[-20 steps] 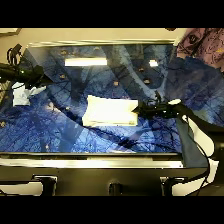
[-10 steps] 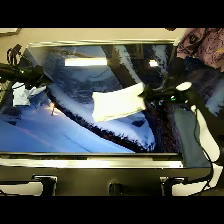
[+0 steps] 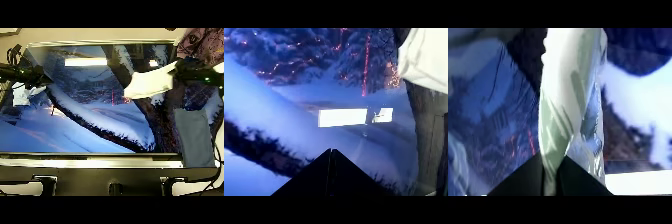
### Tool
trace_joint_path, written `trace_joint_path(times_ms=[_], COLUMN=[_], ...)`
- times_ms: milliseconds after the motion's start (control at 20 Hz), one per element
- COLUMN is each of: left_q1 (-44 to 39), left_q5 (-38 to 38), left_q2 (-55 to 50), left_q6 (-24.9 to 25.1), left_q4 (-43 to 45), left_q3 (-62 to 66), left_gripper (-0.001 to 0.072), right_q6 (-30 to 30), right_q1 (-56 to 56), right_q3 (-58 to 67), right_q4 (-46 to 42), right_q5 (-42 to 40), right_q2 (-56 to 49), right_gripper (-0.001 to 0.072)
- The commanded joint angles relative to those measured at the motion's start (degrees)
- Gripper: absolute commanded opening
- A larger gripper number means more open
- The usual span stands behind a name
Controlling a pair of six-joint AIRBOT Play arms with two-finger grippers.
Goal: Fold the clothes and pants, and hang the long-sleeved shirts on hangers.
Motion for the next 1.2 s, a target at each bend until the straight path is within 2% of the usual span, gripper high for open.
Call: trace_joint_path(times_ms=[0,300,550,1150], left_q1=[-0.07,-0.09,-0.09,-0.11], left_q5=[-0.04,-0.15,-0.15,-0.13], left_q2=[0.02,0.04,0.04,0.02], left_q6=[-0.04,-0.66,-0.61,-0.39], left_q4=[-1.03,-1.77,-2.97,-2.97], left_q3=[0.02,0.02,0.02,0.02], left_gripper=[0.0017,0.0018,0.0017,0.0017], right_q6=[7.26,18.08,27.76,39.10], right_q1=[-4.59,-9.05,-9.16,-9.16], right_q3=[1.92,1.92,1.92,1.86], right_q4=[-6.34,-19.21,-33.31,-48.00], right_q5=[-1.14,-0.24,4.35,23.26], right_q2=[1.86,6.36,10.75,17.77], right_gripper=[0.0025,0.0025,0.0025,0.0026])
